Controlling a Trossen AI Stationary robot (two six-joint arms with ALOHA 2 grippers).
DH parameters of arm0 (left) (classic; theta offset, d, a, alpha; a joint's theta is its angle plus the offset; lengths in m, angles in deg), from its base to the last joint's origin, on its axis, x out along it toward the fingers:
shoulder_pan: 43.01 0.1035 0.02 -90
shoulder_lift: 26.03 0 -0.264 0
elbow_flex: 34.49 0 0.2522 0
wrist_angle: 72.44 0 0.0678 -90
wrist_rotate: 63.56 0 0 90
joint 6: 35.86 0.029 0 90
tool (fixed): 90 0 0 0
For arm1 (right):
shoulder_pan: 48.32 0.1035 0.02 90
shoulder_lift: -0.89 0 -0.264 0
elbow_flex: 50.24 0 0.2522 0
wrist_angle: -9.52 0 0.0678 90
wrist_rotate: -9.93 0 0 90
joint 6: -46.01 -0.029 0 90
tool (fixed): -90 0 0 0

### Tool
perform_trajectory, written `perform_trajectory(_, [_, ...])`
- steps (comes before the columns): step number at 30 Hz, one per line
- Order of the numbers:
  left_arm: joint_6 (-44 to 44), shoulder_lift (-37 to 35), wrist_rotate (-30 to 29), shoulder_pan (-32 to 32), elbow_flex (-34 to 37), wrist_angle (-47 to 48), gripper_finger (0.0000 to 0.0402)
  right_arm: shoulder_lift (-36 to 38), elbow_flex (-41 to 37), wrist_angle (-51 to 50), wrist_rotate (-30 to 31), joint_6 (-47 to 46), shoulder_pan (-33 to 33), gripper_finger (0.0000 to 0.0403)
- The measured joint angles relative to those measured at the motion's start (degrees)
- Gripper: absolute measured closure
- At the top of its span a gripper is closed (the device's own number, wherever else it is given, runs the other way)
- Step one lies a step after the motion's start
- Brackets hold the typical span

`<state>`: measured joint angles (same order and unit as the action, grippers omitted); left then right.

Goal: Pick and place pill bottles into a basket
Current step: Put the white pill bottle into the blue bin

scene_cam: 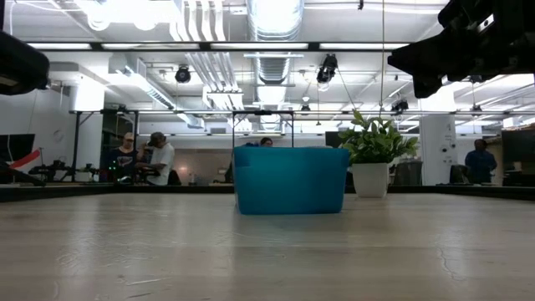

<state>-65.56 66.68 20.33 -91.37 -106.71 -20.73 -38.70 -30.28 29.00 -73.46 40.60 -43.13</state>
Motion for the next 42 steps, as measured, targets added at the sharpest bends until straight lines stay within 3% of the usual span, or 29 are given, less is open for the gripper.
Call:
perform_trajectory(8, [0.03,-0.07,1.15,0.02,-0.06,0.01,0.0244,0.0,0.0,0.0,0.79,0.01,0.02,0.0339])
perform_trajectory(21, [4.12,-0.13,1.75,0.71,-0.13,0.44,0.0244,0.0,0.0,0.0,1.09,0.15,0.02,0.0339])
perform_trajectory(42, [29.11,-0.39,1.21,17.43,-11.31,12.67,0.0244,0.02,0.0,-0.02,1.09,0.44,0.01,0.0339])
